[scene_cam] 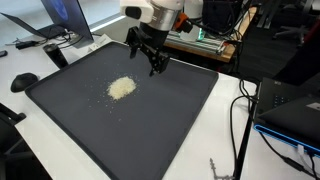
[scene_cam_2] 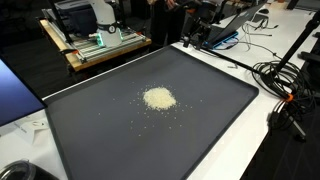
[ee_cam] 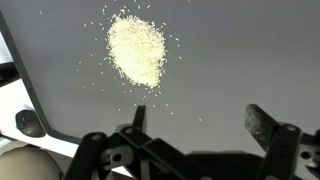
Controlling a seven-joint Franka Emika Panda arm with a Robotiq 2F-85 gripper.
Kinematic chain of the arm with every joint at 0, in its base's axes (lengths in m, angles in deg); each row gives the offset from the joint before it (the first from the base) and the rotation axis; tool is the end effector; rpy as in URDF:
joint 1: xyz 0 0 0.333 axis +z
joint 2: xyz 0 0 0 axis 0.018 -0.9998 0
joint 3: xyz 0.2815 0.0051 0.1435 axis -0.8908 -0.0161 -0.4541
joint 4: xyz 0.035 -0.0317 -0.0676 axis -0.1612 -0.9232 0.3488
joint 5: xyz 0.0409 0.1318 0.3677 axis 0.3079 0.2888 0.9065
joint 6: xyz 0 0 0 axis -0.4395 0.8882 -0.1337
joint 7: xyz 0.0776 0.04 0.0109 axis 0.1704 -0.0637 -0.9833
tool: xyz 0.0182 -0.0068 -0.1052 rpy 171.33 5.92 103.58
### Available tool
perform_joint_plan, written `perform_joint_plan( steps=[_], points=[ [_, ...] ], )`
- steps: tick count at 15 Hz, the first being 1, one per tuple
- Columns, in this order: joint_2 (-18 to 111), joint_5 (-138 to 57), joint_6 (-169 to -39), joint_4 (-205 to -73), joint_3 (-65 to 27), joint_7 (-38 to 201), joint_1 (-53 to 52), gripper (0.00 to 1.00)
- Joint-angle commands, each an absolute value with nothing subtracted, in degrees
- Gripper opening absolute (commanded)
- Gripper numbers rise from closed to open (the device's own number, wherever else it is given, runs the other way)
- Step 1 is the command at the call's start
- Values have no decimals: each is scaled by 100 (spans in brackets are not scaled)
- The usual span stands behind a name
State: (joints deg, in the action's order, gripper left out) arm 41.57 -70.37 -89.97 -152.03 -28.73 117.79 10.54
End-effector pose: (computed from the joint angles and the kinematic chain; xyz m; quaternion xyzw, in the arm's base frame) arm 0.6089 0.1585 0.3214 0.9737 -0.0407 0.0631 0.2150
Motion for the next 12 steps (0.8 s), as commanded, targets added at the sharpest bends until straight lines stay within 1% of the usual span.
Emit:
perform_joint_plan(
  steps=[1, 6, 12],
  points=[
    [3651, -7148, -9015, -14694, -2540, 11817, 1253, 100],
    [3458, -6939, -9325, -14711, -2361, 11675, 1215, 100],
    [3920, -6742, -10274, -15585, -2168, 11408, 932, 100]
  ],
)
